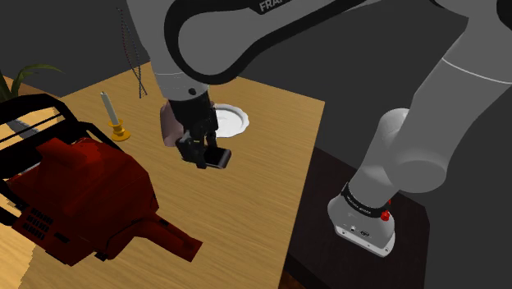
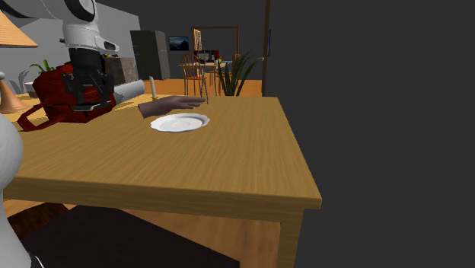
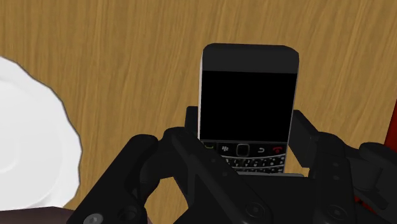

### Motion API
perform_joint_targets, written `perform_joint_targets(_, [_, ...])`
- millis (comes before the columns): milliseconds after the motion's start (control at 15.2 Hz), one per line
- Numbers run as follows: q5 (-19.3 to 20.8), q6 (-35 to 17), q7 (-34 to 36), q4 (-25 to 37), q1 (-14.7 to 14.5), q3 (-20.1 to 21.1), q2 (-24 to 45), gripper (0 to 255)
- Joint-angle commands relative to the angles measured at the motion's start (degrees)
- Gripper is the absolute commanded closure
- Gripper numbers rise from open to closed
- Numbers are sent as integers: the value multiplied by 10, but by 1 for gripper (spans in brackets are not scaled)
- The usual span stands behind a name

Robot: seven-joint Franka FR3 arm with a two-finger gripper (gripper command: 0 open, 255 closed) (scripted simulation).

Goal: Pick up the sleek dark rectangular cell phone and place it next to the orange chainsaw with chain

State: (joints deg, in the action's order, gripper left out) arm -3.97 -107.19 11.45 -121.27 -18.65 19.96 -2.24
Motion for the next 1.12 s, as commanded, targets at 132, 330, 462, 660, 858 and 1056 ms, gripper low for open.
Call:
perform_joint_targets(132, [3, -30, 2, -18, -1, 1, 13, 255])
perform_joint_targets(330, [7, -53, 3, -30, -1, 2, 23, 255])
perform_joint_targets(462, [9, -68, 5, -38, -1, 2, 31, 255])
perform_joint_targets(660, [13, -91, 7, -49, -2, 2, 44, 255])
perform_joint_targets(858, [16, -106, 9, -55, -3, 2, 53, 255])
perform_joint_targets(1056, [16, -106, 9, -55, -3, 2, 53, 255])
